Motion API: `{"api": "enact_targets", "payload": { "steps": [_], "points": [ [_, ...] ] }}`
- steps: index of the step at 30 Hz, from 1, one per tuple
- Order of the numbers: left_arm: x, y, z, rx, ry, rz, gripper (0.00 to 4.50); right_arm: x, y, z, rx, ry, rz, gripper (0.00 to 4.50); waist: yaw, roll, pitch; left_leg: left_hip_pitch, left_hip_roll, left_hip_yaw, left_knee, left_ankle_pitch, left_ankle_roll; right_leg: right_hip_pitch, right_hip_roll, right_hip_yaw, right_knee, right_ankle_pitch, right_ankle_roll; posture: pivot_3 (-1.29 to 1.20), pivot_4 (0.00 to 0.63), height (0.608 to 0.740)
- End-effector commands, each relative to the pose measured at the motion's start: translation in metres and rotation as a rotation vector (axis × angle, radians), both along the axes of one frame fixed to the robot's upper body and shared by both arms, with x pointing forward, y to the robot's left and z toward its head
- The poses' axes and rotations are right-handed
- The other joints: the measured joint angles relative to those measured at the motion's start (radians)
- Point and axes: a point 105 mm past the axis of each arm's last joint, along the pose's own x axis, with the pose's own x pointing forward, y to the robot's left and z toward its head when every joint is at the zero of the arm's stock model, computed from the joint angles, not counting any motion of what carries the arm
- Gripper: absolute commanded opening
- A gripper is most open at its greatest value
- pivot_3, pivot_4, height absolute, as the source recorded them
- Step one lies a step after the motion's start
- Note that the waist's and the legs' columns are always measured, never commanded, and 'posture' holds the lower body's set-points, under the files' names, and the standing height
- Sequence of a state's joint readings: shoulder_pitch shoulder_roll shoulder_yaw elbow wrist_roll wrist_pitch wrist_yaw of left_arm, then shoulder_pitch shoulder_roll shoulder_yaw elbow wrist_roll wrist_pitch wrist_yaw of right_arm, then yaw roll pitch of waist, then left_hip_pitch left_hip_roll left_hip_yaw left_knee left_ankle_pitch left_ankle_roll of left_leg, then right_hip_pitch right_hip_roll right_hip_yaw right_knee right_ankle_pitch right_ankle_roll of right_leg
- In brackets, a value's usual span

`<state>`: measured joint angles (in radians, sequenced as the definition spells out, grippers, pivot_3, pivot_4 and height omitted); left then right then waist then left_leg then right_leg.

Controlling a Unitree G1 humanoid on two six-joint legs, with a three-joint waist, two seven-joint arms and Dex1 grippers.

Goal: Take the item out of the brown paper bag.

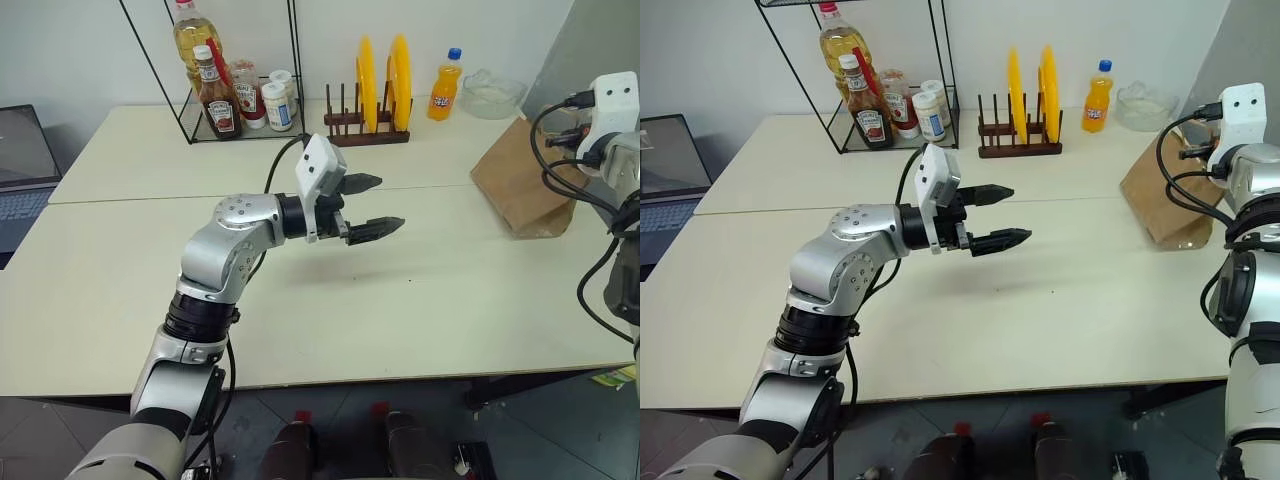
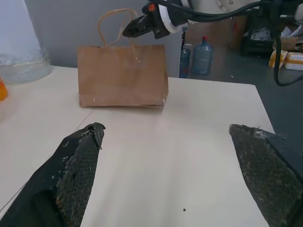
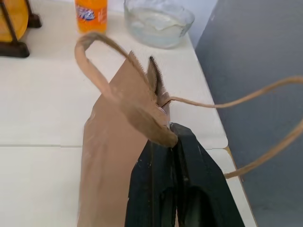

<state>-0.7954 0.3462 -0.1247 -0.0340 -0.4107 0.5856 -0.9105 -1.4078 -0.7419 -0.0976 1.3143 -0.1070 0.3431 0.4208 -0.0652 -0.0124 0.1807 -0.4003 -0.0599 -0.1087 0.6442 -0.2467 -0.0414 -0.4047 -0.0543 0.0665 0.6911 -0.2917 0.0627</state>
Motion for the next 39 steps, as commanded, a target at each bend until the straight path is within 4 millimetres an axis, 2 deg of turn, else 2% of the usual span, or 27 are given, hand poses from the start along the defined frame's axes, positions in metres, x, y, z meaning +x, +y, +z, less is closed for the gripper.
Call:
{"api": "enact_targets", "payload": {
  "steps": [1, 4, 10, 12, 13, 16, 20, 25, 30, 39],
  "points": [
    [-0.005, -0.008, 0.011, -0.015, -0.054, -0.038, 4.50, -0.002, -0.001, 0.009, -0.028, -0.006, 0.029, 0.43, 0.001, 0.000, 0.000, 0.000, 0.000, 0.000, 0.000, 0.000, 0.000, 0.000, 0.000, 0.000, 0.000, 0.000, 0.000, 0.00, 0.150, 0.740],
    [-0.005, -0.009, 0.009, -0.017, -0.053, -0.043, 4.50, -0.006, -0.003, 0.011, -0.031, 0.018, 0.038, 1.25, 0.002, 0.000, 0.000, 0.000, 0.000, 0.000, 0.000, 0.000, 0.000, 0.000, 0.000, 0.000, 0.000, 0.000, 0.000, 0.00, 0.150, 0.740],
    [-0.006, -0.013, 0.006, -0.029, -0.048, -0.051, 4.50, -0.018, -0.017, 0.017, 0.034, 0.066, -0.035, 3.56, 0.003, 0.000, 0.000, 0.000, 0.000, 0.000, 0.000, 0.000, 0.000, 0.000, 0.000, 0.000, 0.000, 0.000, 0.000, 0.00, 0.150, 0.740],
    [-0.006, -0.014, 0.006, -0.031, -0.048, -0.057, 4.50, -0.022, -0.022, 0.016, 0.045, 0.092, -0.065, 4.27, 0.003, 0.000, 0.000, 0.000, 0.000, 0.000, 0.000, 0.000, 0.000, 0.000, 0.000, 0.000, 0.000, 0.000, 0.000, 0.00, 0.150, 0.740],
    [-0.006, -0.015, 0.006, -0.031, -0.048, -0.059, 4.50, -0.023, -0.023, 0.015, 0.049, 0.100, -0.072, 4.46, 0.003, 0.000, 0.000, 0.000, 0.000, 0.000, 0.000, 0.000, 0.000, 0.000, 0.000, 0.000, 0.000, 0.000, 0.000, 0.00, 0.150, 0.740],
    [-0.006, -0.017, 0.006, -0.029, -0.052, -0.072, 4.50, -0.027, -0.023, 0.012, 0.072, 0.147, -0.080, 4.46, 0.002, 0.000, 0.000, 0.000, 0.000, 0.000, 0.000, 0.000, 0.000, 0.000, 0.000, 0.000, 0.000, 0.000, 0.000, 0.00, 0.150, 0.740],
    [-0.005, -0.017, 0.008, -0.029, -0.060, -0.077, 4.50, -0.028, -0.013, 0.010, 0.138, 0.180, -0.057, 4.46, 0.002, 0.000, 0.000, 0.000, 0.000, 0.000, 0.000, 0.000, 0.000, 0.000, 0.000, 0.000, 0.001, 0.000, 0.000, 0.00, 0.150, 0.740],
    [-0.003, -0.012, 0.008, -0.030, -0.063, -0.058, 4.50, -0.026, 0.000, 0.022, 0.136, 0.167, -0.011, 4.46, 0.002, 0.000, 0.000, 0.000, 0.000, 0.000, 0.000, 0.000, 0.000, -0.001, 0.000, 0.000, 0.001, 0.000, 0.000, 0.00, 0.150, 0.740],
    [-0.004, -0.013, 0.006, -0.028, -0.059, -0.058, 4.50, -0.023, -0.005, 0.008, 0.185, 0.169, -0.058, 4.46, 0.005, 0.000, 0.000, 0.000, 0.000, 0.000, 0.000, 0.000, 0.001, -0.001, 0.000, 0.000, 0.001, 0.000, 0.000, 0.00, 0.150, 0.740],
    [-0.002, -0.017, 0.018, -0.024, -0.084, -0.078, 4.50, -0.009, 0.001, -0.013, 0.147, 0.131, -0.032, 4.46, 0.004, 0.000, 0.000, 0.000, 0.000, 0.000, 0.000, 0.000, 0.000, -0.001, 0.000, 0.000, 0.001, 0.000, 0.000, 0.00, 0.150, 0.740]
  ]
}}
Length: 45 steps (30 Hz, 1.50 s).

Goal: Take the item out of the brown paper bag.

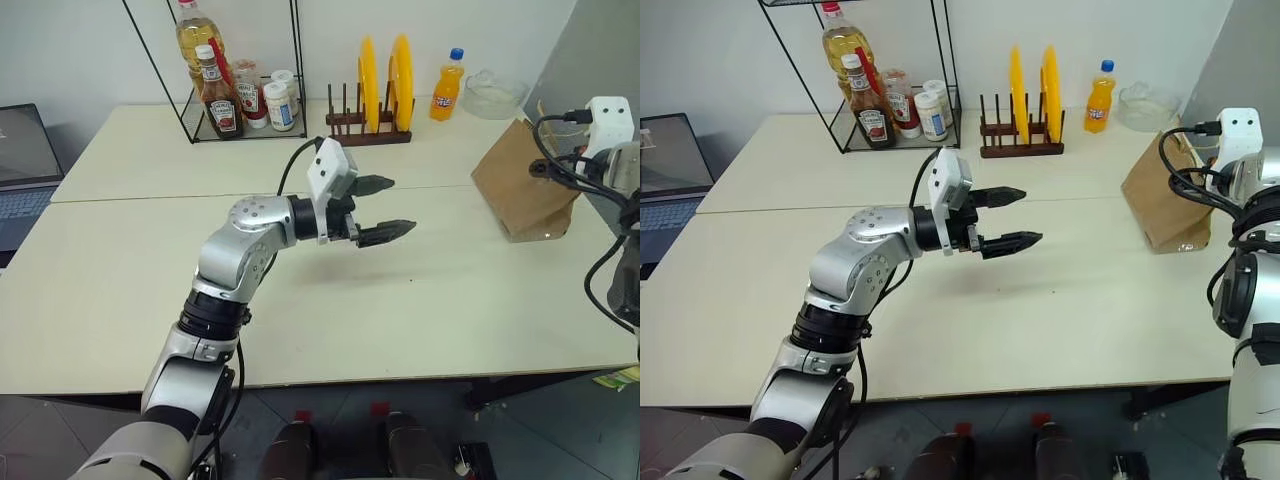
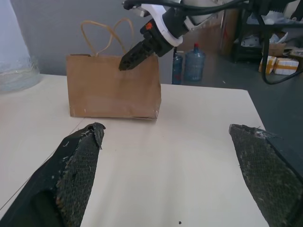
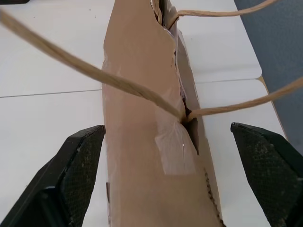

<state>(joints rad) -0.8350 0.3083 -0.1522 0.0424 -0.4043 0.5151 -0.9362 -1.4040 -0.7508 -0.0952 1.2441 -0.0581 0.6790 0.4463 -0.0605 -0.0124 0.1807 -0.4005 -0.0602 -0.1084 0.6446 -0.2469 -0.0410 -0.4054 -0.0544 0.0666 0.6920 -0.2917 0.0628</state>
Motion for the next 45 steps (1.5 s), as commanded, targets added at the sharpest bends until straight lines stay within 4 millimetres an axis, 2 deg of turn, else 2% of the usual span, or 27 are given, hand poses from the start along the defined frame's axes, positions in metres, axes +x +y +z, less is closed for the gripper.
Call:
{"api": "enact_targets", "payload": {
  "steps": [1, 5, 8, 18, 19, 23, 28, 33, 37, 41, 43, 45],
  "points": [
    [-0.004, -0.004, 0.016, -0.009, -0.064, -0.025, 4.50, 0.007, 0.004, 0.013, -0.015, -0.095, 0.043, 4.46, -0.001, 0.000, 0.000, 0.000, 0.000, 0.000, 0.000, 0.000, 0.000, 0.000, 0.000, 0.000, 0.000, 0.000, 0.000, 0.00, 0.150, 0.740],
    [-0.005, -0.001, 0.015, -0.002, -0.065, -0.018, 4.50, 0.007, 0.003, 0.008, -0.015, -0.103, 0.062, 4.46, -0.002, 0.000, 0.000, 0.000, 0.000, 0.000, 0.000, 0.000, 0.000, 0.000, 0.000, 0.000, 0.000, 0.000, 0.000, 0.00, 0.150, 0.740],
    [-0.006, 0.003, 0.015, 0.003, -0.062, -0.011, 4.50, 0.006, -0.001, 0.005, -0.010, -0.104, 0.055, 3.87, -0.002, 0.000, 0.000, 0.000, 0.000, 0.000, 0.000, 0.000, 0.000, 0.000, 0.000, 0.000, 0.000, 0.000, 0.000, 0.00, 0.150, 0.740],
    [-0.005, 0.010, 0.016, 0.016, -0.065, 0.011, 4.50, 0.004, -0.006, 0.000, -0.039, -0.097, 0.041, 0.20, -0.002, 0.000, 0.000, 0.000, 0.000, 0.000, 0.000, 0.000, 0.000, 0.000, 0.000, 0.000, 0.000, 0.000, 0.000, 0.00, 0.150, 0.740],
    [-0.005, 0.010, 0.016, 0.017, -0.066, 0.013, 4.50, 0.004, -0.007, 0.000, -0.051, -0.095, 0.046, 0.03, -0.002, 0.000, 0.000, 0.000, 0.000, 0.000, 0.000, 0.000, 0.000, 0.000, 0.000, 0.000, 0.000, 0.000, 0.000, 0.00, 0.150, 0.740],
    [-0.003, 0.013, 0.015, 0.021, -0.069, 0.024, 4.50, 0.007, -0.003, 0.004, -0.263, -0.087, 0.173, 0.03, -0.003, 0.000, 0.000, 0.000, 0.000, 0.000, 0.000, 0.000, 0.000, 0.000, 0.000, 0.000, 0.000, 0.000, 0.000, 0.00, 0.150, 0.740],
    [-0.002, 0.024, 0.014, 0.035, -0.063, 0.045, 4.50, 0.007, 0.012, 0.004, -0.346, -0.078, 0.351, 0.03, -0.014, 0.000, 0.000, 0.000, 0.000, 0.000, 0.000, 0.000, 0.000, 0.000, 0.000, 0.000, 0.000, 0.000, 0.000, 0.00, 0.150, 0.740],
    [-0.003, 0.055, 0.010, 0.076, -0.038, 0.106, 4.50, 0.013, 0.046, 0.025, -0.367, -0.191, 0.535, 0.03, -0.033, 0.000, 0.000, 0.001, 0.001, -0.001, -0.001, 0.000, 0.000, -0.001, 0.000, 0.001, 0.000, 0.000, 0.000, 0.00, 0.150, 0.740],
    [-0.006, 0.078, 0.005, 0.096, -0.004, 0.166, 4.50, 0.014, 0.092, 0.037, -0.375, -0.270, 0.767, 0.03, -0.038, 0.000, 0.000, 0.001, 0.001, -0.001, 0.000, 0.000, 0.000, -0.001, 0.000, 0.001, 0.001, 0.000, 0.000, 0.00, 0.150, 0.740],
    [-0.011, 0.097, -0.004, 0.100, 0.035, 0.249, 4.50, 0.014, 0.127, 0.038, -0.364, -0.307, 0.916, 0.03, -0.039, 0.000, 0.000, 0.001, 0.001, -0.004, 0.000, 0.000, 0.000, -0.001, 0.000, 0.000, 0.002, 0.000, 0.000, 0.00, 0.150, 0.740],
    [-0.022, 0.109, -0.011, 0.090, 0.059, 0.304, 4.50, 0.012, 0.156, 0.035, -0.358, -0.329, 1.034, 0.03, -0.042, 0.000, 0.000, 0.001, 0.001, -0.005, 0.000, 0.000, -0.001, -0.002, 0.000, 0.001, 0.002, 0.000, 0.000, 0.00, 0.150, 0.740],
    [-0.037, 0.122, -0.016, 0.062, 0.073, 0.383, 4.50, 0.007, 0.195, 0.028, -0.363, -0.349, 1.184, 0.03, -0.050, 0.000, 0.000, 0.001, 0.002, -0.005, 0.000, 0.000, -0.001, -0.003, 0.000, 0.002, 0.003, 0.000, 0.000, 0.00, 0.150, 0.740]
  ]
}}
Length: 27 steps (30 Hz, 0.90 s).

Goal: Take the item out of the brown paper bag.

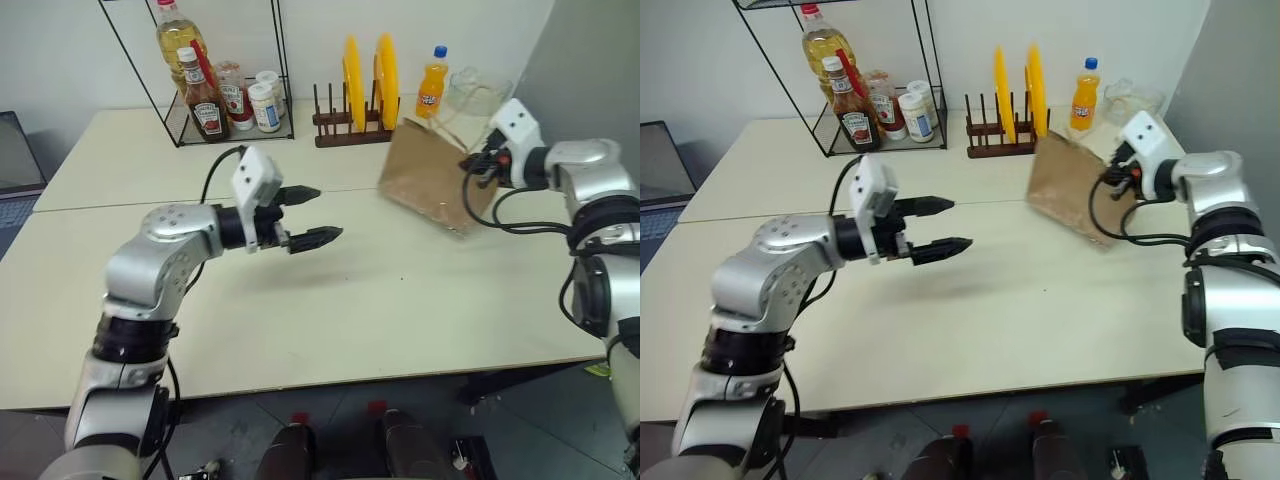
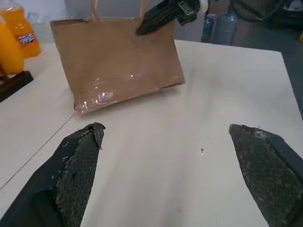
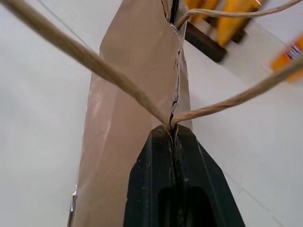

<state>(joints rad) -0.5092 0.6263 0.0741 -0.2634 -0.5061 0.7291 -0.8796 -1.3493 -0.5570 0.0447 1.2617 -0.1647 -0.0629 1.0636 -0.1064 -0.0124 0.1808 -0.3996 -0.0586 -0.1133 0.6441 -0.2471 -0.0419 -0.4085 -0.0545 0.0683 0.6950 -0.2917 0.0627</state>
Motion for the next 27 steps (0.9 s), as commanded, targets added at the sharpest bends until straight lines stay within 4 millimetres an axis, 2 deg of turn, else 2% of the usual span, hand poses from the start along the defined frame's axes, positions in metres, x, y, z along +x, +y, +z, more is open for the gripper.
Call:
{"api": "enact_targets", "payload": {
  "steps": [1, 3, 6, 11, 15, 19, 27],
  "points": [
    [-0.024, 0.016, 0.013, -0.044, -0.057, 0.105, 4.50, -0.009, 0.061, 0.031, -0.024, -0.144, 0.249, 0.03, -0.006, -0.001, 0.000, 0.000, 0.000, 0.000, 0.000, 0.000, 0.000, 0.000, 0.000, 0.000, 0.001, 0.000, 0.000, 0.00, 0.150, 0.740],
    [-0.032, 0.025, 0.015, -0.089, -0.056, 0.195, 4.50, -0.013, 0.093, 0.033, 0.003, -0.162, 0.342, 0.03, -0.009, -0.001, 0.001, 0.000, 0.001, 0.000, 0.000, 0.000, 0.000, -0.001, 0.000, 0.000, 0.001, 0.000, 0.000, 0.00, 0.150, 0.740],
    [-0.041, 0.037, 0.017, -0.125, -0.058, 0.302, 4.50, -0.021, 0.124, 0.036, 0.044, -0.167, 0.442, 0.03, -0.004, -0.002, 0.001, -0.001, 0.000, -0.002, 0.001, 0.000, 0.000, -0.001, 0.000, -0.001, 0.002, 0.000, 0.000, 0.00, 0.150, 0.740],
    [-0.060, 0.055, 0.007, -0.132, -0.039, 0.439, 4.50, -0.031, 0.155, 0.028, 0.008, -0.177, 0.547, 0.03, 0.020, -0.003, 0.001, -0.001, -0.001, -0.005, 0.002, 0.000, 0.000, 0.000, 0.000, -0.003, 0.002, 0.000, 0.000, 0.00, 0.150, 0.740],
    [-0.070, 0.058, -0.003, -0.128, -0.024, 0.497, 4.50, -0.032, 0.167, 0.015, -0.023, -0.164, 0.564, 0.03, 0.027, -0.003, 0.001, 0.000, -0.001, -0.008, 0.002, 0.000, 0.000, 0.001, 0.000, -0.005, 0.001, 0.000, -0.001, 0.00, 0.150, 0.740],
    [-0.075, 0.058, -0.001, -0.138, -0.035, 0.525, 4.50, -0.033, 0.173, -0.002, -0.090, -0.163, 0.575, 0.03, 0.026, -0.003, 0.001, 0.000, -0.001, -0.008, 0.002, 0.000, 0.000, 0.002, 0.000, -0.006, 0.001, 0.000, -0.001, 0.00, 0.150, 0.740],
    [-0.072, 0.062, 0.001, -0.140, -0.040, 0.543, 4.50, -0.025, 0.166, -0.014, -0.172, -0.177, 0.513, 0.03, 0.025, -0.003, 0.001, 0.000, 0.000, -0.008, 0.001, 0.000, -0.001, 0.002, 0.001, -0.006, 0.002, 0.000, -0.001, 0.00, 0.150, 0.740]
  ]
}}
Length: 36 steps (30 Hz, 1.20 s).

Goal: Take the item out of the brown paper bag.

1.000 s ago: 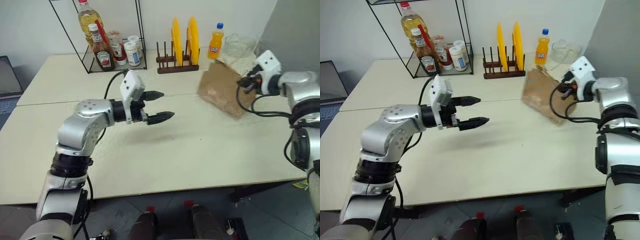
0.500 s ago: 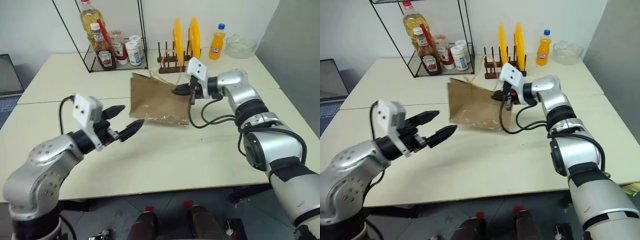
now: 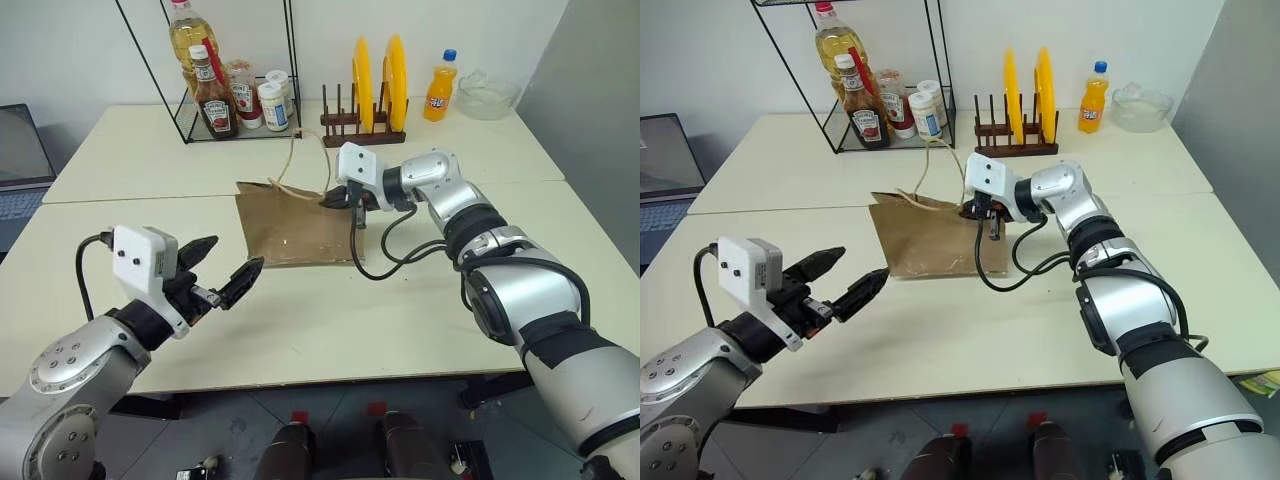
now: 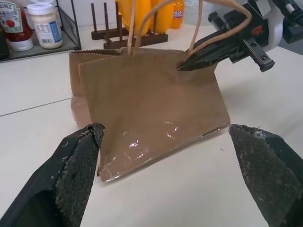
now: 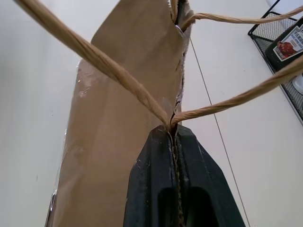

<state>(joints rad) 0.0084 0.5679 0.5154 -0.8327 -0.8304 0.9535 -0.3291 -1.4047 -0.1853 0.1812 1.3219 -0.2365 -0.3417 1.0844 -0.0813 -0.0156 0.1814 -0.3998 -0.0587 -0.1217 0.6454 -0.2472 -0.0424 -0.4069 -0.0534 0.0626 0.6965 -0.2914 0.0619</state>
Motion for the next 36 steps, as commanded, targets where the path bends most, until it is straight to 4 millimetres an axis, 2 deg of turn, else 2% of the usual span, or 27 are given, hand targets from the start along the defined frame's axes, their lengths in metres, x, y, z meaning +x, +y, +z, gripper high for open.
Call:
{"api": "enact_targets", "payload": {
  "steps": [1, 5, 11, 13, 21, 23, 27, 31, 33, 36],
  "points": [
    [0.001, 0.000, 0.008, 0.007, -0.046, 0.007, 4.50, 0.005, -0.003, 0.015, 0.007, -0.089, -0.022, 0.03, 0.000, 0.000, 0.000, 0.000, 0.000, 0.000, 0.000, 0.000, 0.000, 0.000, 0.000, 0.000, 0.000, 0.000, 0.000, 0.00, 0.150, 0.740],
    [0.006, -0.003, 0.010, 0.001, -0.054, -0.011, 4.50, 0.011, -0.011, 0.020, 0.011, -0.111, -0.074, 0.03, 0.002, 0.000, 0.000, 0.000, 0.000, 0.000, 0.000, 0.000, 0.000, 0.000, 0.000, 0.000, 0.000, 0.000, 0.000, 0.00, 0.150, 0.740],
    [0.012, -0.008, 0.012, -0.002, -0.056, -0.054, 4.50, 0.017, -0.014, 0.043, 0.057, -0.145, -0.125, 0.03, 0.001, 0.000, 0.000, 0.000, 0.000, 0.000, 0.000, 0.000, 0.000, 0.000, 0.000, 0.000, 0.000, 0.000, 0.000, 0.00, 0.150, 0.740],
    [0.013, -0.009, 0.012, -0.002, -0.059, -0.060, 4.50, 0.018, -0.012, 0.043, 0.053, -0.153, -0.132, 0.03, -0.001, 0.000, 0.000, 0.000, 0.000, 0.000, 0.000, 0.000, 0.000, 0.000, 0.000, 0.000, 0.000, 0.000, 0.000, 0.00, 0.150, 0.740],
    [0.011, -0.008, 0.015, 0.002, -0.077, -0.045, 4.50, 0.019, -0.011, 0.017, 0.027, -0.125, -0.153, 0.03, -0.005, 0.000, 0.000, 0.000, 0.000, 0.000, -0.001, 0.000, 0.000, 0.000, 0.000, 0.000, 0.000, 0.000, 0.000, 0.00, 0.150, 0.740],
    [0.011, -0.008, 0.015, 0.002, -0.079, -0.043, 4.50, 0.019, -0.011, 0.017, 0.040, -0.118, -0.150, 0.03, -0.005, 0.000, 0.000, 0.000, 0.000, 0.000, -0.001, 0.000, 0.000, 0.000, 0.000, 0.000, 0.000, 0.000, 0.000, 0.00, 0.150, 0.740],
    [0.010, -0.006, 0.016, 0.007, -0.082, -0.039, 4.50, 0.018, -0.008, 0.036, 0.105, -0.130, -0.142, 0.03, -0.005, 0.000, 0.000, 0.000, 0.000, 0.000, -0.001, 0.000, 0.000, 0.000, 0.000, 0.000, 0.000, 0.000, 0.000, 0.00, 0.150, 0.740],
    [0.010, -0.007, 0.015, 0.004, -0.084, -0.042, 4.50, 0.010, 0.002, 0.047, 0.129, -0.109, -0.072, 0.03, -0.004, 0.000, 0.000, 0.000, 0.000, 0.000, -0.001, 0.000, 0.000, 0.000, 0.000, 0.000, 0.000, 0.000, 0.000, 0.00, 0.150, 0.740],
    [0.010, -0.008, 0.014, 0.001, -0.084, -0.045, 4.50, 0.006, 0.007, 0.045, 0.122, -0.092, -0.040, 0.03, -0.006, 0.000, 0.000, 0.000, 0.000, 0.000, -0.001, 0.000, 0.000, 0.000, 0.000, 0.000, 0.000, 0.000, 0.000, 0.00, 0.150, 0.740],
    [0.010, -0.009, 0.014, -0.002, -0.085, -0.047, 4.50, 0.003, 0.014, 0.030, 0.071, -0.095, -0.014, 0.03, -0.005, 0.000, 0.000, 0.000, 0.001, 0.000, -0.001, 0.000, 0.000, 0.000, 0.001, 0.000, 0.000, 0.000, 0.000, 0.00, 0.150, 0.740]
  ]
}}
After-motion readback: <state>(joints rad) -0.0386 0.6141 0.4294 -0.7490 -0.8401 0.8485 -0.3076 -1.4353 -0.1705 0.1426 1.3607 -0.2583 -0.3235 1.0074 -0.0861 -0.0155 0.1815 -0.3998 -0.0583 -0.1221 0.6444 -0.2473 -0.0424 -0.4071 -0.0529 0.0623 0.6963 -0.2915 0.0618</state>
